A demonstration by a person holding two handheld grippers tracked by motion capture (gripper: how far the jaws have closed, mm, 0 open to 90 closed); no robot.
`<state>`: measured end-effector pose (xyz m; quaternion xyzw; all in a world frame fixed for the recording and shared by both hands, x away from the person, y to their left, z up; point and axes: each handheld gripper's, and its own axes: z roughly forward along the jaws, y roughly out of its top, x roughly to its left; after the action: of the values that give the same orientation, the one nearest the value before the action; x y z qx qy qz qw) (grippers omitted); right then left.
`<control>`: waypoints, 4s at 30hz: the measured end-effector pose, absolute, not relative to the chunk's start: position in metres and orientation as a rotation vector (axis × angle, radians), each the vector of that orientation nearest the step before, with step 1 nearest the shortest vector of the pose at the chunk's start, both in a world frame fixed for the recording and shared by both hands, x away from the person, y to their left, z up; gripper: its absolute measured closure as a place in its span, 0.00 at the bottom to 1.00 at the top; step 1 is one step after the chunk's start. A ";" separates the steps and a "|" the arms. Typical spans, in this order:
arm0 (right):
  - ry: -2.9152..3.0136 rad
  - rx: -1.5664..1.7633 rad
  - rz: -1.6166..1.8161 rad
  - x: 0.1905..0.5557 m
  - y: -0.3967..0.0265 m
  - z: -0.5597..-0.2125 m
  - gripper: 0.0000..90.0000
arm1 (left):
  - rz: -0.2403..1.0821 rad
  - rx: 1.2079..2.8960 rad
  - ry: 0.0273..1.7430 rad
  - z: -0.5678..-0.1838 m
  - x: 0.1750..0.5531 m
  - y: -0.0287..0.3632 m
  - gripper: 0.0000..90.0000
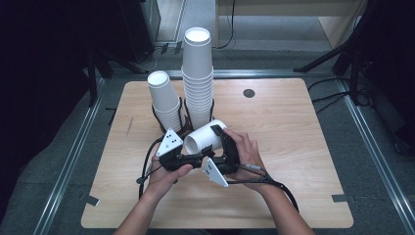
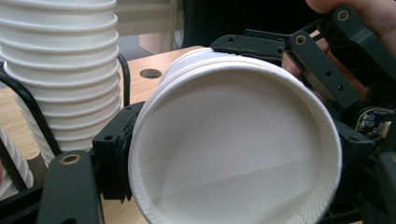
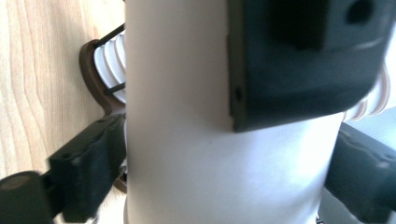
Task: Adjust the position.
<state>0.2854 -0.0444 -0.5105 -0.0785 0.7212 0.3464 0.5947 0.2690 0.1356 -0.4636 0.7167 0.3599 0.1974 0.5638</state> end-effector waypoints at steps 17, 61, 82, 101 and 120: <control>1.625 -0.142 0.806 0.279 -0.059 -0.503 0.00 | 0.532 1.597 0.805 -0.473 0.272 0.140 0.26; 1.667 0.848 1.517 0.258 -0.103 -0.475 0.01 | 0.611 1.410 0.726 -0.485 0.272 0.139 0.25; 1.505 1.528 1.959 0.257 -0.097 -0.472 0.01 | 0.614 1.413 0.695 -0.487 0.269 0.134 0.25; 1.258 2.146 2.199 0.269 -0.096 -0.474 0.01 | 0.626 1.417 0.675 -0.487 0.268 0.131 0.25; 1.136 2.319 2.297 0.280 -0.082 -0.470 0.01 | 0.632 1.426 0.657 -0.488 0.267 0.129 0.25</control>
<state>0.2799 -0.0823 -0.4701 0.6627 0.3245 0.6565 -0.1565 0.2668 0.1293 -0.4883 0.6310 0.2908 0.2797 0.6626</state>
